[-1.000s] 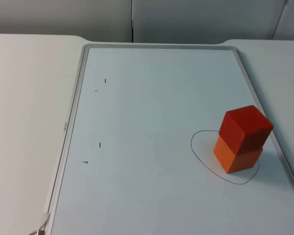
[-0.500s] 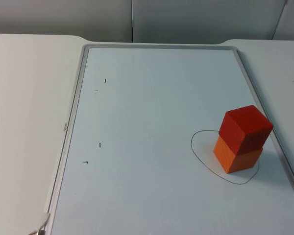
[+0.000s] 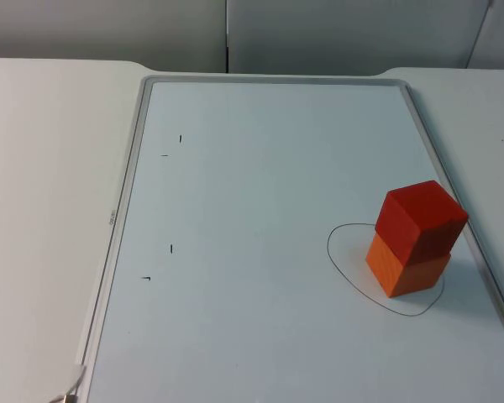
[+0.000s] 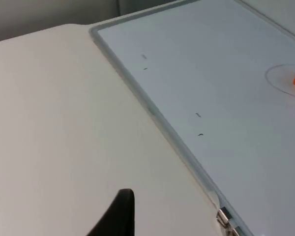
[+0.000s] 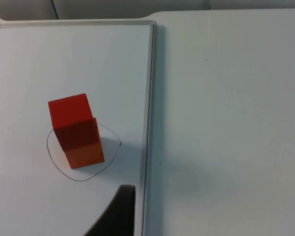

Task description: Pick up one cube with the left hand and another cube with the right hand. First place the cube in the right hand at the target position, then stack the cube in the left hand on top.

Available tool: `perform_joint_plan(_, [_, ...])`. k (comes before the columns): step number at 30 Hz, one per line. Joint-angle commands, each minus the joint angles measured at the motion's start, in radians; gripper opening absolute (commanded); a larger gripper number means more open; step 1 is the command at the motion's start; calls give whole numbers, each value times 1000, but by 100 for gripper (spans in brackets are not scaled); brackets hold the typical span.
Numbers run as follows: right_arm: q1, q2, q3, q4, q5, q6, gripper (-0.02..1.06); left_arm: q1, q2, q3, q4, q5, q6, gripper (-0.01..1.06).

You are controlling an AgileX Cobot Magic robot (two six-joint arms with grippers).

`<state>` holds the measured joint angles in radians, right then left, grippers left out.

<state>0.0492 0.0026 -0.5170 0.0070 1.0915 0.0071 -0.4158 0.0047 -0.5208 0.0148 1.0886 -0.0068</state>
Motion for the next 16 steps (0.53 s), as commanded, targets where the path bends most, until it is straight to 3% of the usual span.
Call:
perform_joint_plan(1, [-6, -3, 8, -7, -12, 4, 104, 62, -5, 6, -9, -10, 0, 105])
perform_joint_plan(2, [-6, -3, 8, -7, -12, 4, 104, 125, -5, 6, -9, -10, 0, 105])
perform_joint_plan(3, [-6, -3, 8, -7, -12, 4, 104, 125, -5, 6, -9, -10, 0, 105])
perform_joint_plan(6, [-6, -3, 8, -7, -12, 4, 104, 239, -5, 6, -9, -10, 0, 105])
perform_joint_plan(16, [-6, -3, 8, -7, -12, 4, 104, 451, -5, 6, -9, -10, 0, 105])
